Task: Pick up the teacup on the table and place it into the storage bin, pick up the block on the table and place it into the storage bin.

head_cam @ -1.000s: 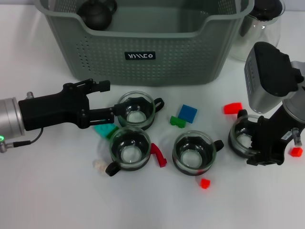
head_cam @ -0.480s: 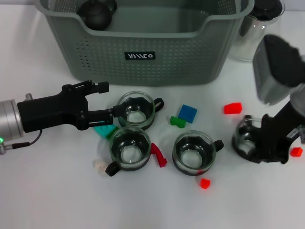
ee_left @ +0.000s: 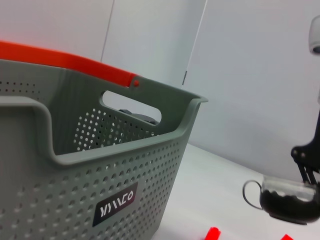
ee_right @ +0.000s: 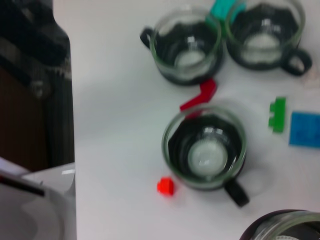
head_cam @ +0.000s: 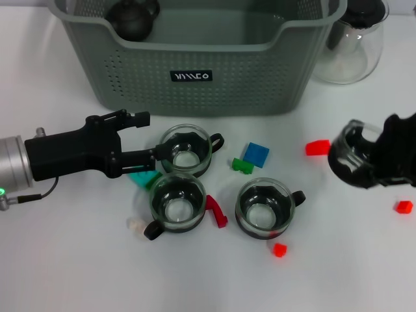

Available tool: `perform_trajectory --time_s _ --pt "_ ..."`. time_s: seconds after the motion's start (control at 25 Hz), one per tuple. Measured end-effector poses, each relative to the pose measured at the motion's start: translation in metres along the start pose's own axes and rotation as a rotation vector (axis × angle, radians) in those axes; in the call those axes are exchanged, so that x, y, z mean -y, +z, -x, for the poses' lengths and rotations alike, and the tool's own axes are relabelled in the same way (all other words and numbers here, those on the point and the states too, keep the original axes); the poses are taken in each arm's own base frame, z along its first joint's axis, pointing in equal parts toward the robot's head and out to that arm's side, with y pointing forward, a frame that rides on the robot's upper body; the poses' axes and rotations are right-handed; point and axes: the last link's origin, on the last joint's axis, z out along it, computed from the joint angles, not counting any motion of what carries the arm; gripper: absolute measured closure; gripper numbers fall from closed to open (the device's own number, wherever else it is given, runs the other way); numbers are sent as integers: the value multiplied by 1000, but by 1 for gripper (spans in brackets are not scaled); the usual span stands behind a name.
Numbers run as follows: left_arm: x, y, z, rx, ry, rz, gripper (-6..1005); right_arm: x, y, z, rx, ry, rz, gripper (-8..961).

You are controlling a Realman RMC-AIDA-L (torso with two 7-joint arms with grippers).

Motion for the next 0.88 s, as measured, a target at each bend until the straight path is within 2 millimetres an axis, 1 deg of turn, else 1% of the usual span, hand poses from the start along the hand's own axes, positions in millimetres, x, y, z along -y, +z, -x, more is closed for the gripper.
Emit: perform_trajectory --time_s 0.08,0.2,0.4,0.52,0.6,0.68,0.76,0.88 --pt "0 0 -1 0 2 2 139 1 -6 6 38 -18 5 896" --pt "0 0 -1 -1 4 4 139 0 -17 25 120 -64 20 896" --pt "1 1 -2 -2 5 4 140 -8 -41 74 324 -192 67 896" --pt "0 2 -2 -4 6 8 140 -6 -55 98 411 -234 61 896" --pt "-1 3 -2 -5 10 11 139 -1 -63 114 457 -231 35 896" --pt "-2 5 -2 -13 16 14 139 11 -67 129 483 -193 -15 896" --pt "-2 6 -3 -23 18 13 140 26 -68 144 493 -142 -90 896" --pt "-1 6 -5 -37 20 8 140 50 -63 164 469 -54 -234 896"
